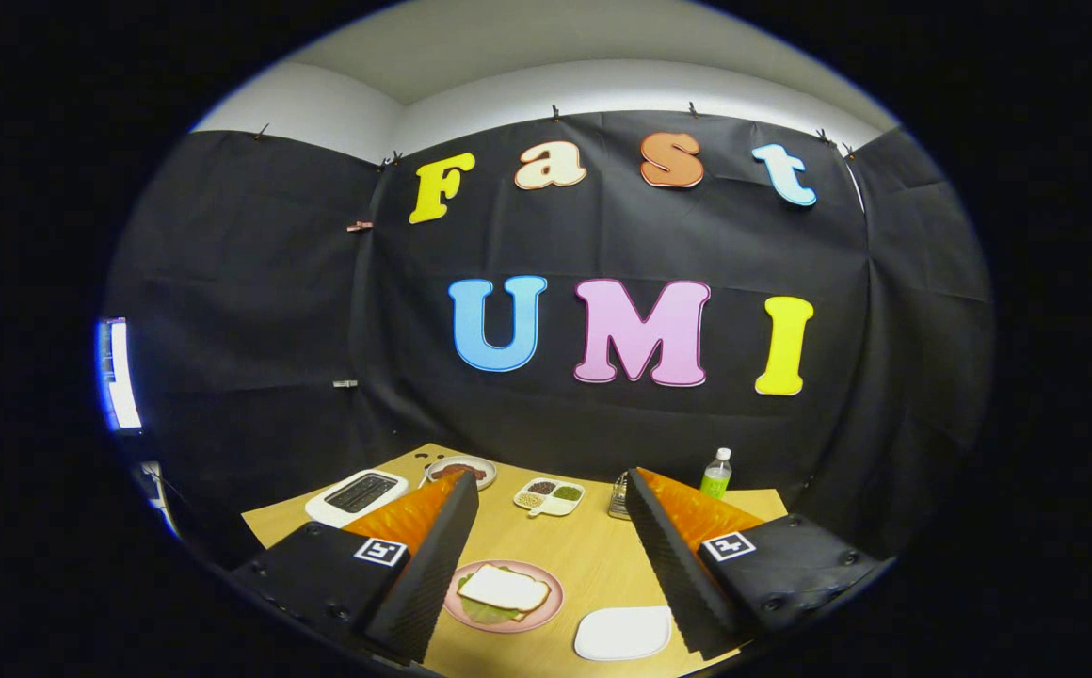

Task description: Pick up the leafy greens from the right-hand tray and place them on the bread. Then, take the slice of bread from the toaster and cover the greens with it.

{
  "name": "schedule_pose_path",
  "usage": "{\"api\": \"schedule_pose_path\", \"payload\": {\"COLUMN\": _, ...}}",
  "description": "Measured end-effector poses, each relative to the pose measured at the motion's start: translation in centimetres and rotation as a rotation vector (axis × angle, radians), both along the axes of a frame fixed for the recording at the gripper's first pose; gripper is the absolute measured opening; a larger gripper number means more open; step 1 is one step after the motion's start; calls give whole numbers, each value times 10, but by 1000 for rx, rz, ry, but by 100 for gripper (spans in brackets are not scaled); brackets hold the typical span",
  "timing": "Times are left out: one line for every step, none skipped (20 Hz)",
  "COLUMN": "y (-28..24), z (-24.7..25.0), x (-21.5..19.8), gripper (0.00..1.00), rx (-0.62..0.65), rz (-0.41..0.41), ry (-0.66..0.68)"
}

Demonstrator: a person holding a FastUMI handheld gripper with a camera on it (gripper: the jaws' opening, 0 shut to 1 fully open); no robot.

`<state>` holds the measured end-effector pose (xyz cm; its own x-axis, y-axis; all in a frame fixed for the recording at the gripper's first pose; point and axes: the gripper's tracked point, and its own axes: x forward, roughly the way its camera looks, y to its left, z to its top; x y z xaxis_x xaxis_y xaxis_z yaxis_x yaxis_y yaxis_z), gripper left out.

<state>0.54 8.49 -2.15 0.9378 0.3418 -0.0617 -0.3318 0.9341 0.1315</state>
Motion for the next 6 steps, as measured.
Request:
{"api": "schedule_pose_path", "payload": {"y": 0, "z": -3, "x": 1, "gripper": 97, "rx": -8, "rz": 3, "ry": 1}}
{"api": "schedule_pose_path", "payload": {"y": 0, "z": -5, "x": 0, "gripper": 98, "rx": -12, "rz": 5, "ry": 8}}
{"api": "schedule_pose_path", "payload": {"y": 1, "z": -7, "x": 0, "gripper": 98, "rx": -12, "rz": 9, "ry": 12}}
{"api": "schedule_pose_path", "payload": {"y": 0, "z": -7, "x": 2, "gripper": 98, "rx": -18, "rz": 8, "ry": 11}}
{"api": "schedule_pose_path", "payload": {"y": -3, "z": -9, "x": 3, "gripper": 97, "rx": -30, "rz": 3, "ry": 9}}
{"api": "schedule_pose_path", "payload": {"y": -4, "z": -8, "x": 4, "gripper": 97, "rx": -38, "rz": -4, "ry": 0}}
